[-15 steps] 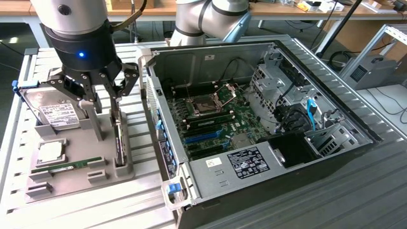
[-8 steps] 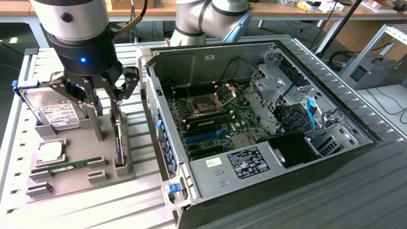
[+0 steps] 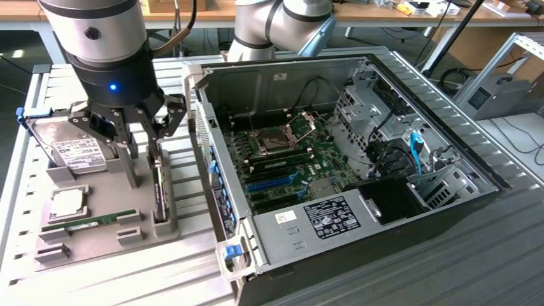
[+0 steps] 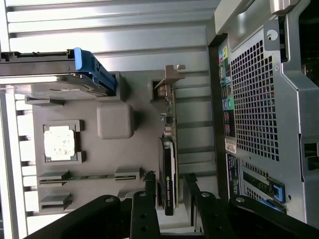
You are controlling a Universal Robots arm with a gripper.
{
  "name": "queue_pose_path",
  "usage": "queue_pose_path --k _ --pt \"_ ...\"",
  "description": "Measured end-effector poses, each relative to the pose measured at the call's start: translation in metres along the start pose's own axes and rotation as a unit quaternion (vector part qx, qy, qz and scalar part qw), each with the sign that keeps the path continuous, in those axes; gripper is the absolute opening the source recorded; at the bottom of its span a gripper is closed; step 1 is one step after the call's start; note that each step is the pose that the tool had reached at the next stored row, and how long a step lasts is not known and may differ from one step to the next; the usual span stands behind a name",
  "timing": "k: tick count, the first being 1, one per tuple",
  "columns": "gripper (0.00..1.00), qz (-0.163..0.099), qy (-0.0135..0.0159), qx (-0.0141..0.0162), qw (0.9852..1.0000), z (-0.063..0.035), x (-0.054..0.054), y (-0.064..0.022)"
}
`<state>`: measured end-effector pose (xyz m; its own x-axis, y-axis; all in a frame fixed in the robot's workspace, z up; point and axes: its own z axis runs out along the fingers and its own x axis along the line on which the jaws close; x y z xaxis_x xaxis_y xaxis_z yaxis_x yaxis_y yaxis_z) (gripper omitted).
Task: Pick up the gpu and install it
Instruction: 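Pick up the gpu and move the gpu toward the slot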
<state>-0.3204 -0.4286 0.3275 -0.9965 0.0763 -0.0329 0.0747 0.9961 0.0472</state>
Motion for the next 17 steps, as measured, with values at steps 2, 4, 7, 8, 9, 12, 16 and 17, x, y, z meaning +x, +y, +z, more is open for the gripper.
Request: queue_pose_path --k 2,4,7,8,9,12,16,17 --pt "0.36 0.000 0.0000 0.0000 1.0000 0.0020 0.000 -0.0001" --pt "0.36 0.000 0.0000 0.0000 1.0000 0.0034 0.000 -0.0002" --pt "0.36 0.000 0.0000 0.0000 1.0000 0.0057 0.000 -0.0003" --pt "0.36 0.000 0.0000 0.0000 1.0000 0.0066 0.000 -0.0003" --pt "0.36 0.000 -0.0001 0.0000 1.0000 0.0075 0.001 -0.0004" --pt "0.36 0.000 0.0000 0.0000 1.0000 0.0102 0.001 -0.0005" --pt "0.36 0.000 0.0000 0.0000 1.0000 0.0134 0.001 -0.0007" --pt "0.36 0.000 -0.0001 0.0000 1.0000 0.0144 0.001 -0.0007"
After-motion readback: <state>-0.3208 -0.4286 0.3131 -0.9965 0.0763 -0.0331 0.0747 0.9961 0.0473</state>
